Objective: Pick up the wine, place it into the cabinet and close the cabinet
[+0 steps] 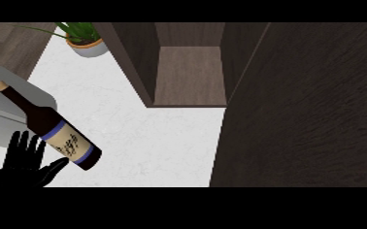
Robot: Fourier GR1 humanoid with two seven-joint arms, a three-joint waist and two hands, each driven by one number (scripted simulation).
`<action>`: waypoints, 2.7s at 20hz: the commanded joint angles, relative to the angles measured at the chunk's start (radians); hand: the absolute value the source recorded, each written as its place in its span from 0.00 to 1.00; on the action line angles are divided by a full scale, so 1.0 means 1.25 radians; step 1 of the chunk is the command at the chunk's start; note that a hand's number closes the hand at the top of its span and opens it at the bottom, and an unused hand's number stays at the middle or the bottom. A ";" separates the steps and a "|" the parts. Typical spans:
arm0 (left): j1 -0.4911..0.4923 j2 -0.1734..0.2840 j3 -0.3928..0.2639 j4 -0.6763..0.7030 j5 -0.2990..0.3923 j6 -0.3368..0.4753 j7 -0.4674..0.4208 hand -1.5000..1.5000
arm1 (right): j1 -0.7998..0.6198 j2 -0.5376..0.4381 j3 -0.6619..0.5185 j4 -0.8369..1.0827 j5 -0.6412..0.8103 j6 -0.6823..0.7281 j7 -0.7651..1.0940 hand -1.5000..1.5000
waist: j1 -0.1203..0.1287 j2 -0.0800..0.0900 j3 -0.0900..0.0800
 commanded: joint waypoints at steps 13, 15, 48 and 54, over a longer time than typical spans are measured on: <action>-0.086 -0.021 0.006 0.294 0.062 -0.078 -0.185 0.00 | -0.045 -0.022 -0.032 -0.073 -0.069 -0.015 0.110 0.00 | -0.004 0.000 0.000; -0.071 0.009 0.035 0.323 0.070 -0.127 -0.211 0.00 | 0.006 -0.026 -0.049 -0.129 -0.082 -0.012 0.126 0.00 | -0.007 -0.001 0.000; -0.251 -0.021 -0.279 0.438 -0.297 -0.098 -0.702 1.00 | -0.007 -0.026 -0.072 -0.062 -0.105 -0.010 0.071 0.00 | -0.007 -0.001 0.000; -0.273 -0.022 -0.322 0.274 -0.282 -0.067 -0.595 1.00 | -0.017 -0.026 -0.060 -0.042 -0.087 -0.019 0.089 0.00 | 0.002 -0.003 0.001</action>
